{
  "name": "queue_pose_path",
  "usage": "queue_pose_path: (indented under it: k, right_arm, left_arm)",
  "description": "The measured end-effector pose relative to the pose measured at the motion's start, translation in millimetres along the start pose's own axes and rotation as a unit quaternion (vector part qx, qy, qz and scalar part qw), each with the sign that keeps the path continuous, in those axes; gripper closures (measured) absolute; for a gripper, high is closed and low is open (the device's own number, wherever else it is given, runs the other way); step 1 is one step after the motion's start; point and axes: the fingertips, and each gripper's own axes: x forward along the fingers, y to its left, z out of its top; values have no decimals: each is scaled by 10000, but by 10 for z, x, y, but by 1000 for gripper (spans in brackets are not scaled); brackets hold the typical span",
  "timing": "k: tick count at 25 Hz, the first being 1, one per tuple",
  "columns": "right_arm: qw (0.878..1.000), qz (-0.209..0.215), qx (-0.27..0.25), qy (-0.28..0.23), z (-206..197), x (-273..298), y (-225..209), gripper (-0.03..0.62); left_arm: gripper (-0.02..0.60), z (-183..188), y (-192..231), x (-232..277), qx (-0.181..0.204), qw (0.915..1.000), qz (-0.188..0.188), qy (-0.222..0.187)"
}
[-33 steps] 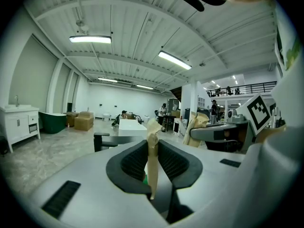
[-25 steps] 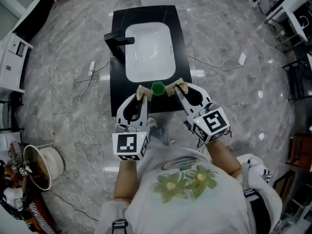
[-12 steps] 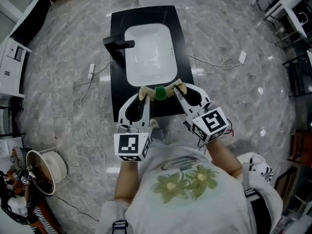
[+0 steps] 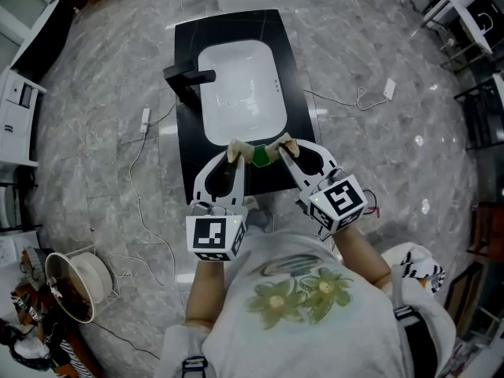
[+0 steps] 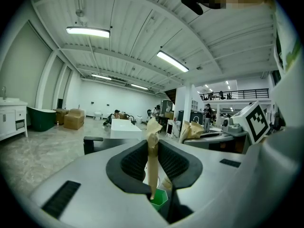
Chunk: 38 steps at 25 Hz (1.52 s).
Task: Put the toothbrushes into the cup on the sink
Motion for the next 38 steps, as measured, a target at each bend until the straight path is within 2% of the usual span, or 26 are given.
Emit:
queue_pose_path:
  k: [28,38]
  right_arm:
    - [9991,-151,12,396,-349,380,-119,533]
    - [9989,-273,53,366,-424,436,-161,534]
  left_arm:
    - [500,-48,304,268,-81,9992,-379,120]
    - [500,-98,344,298,-66,9985,-508,185]
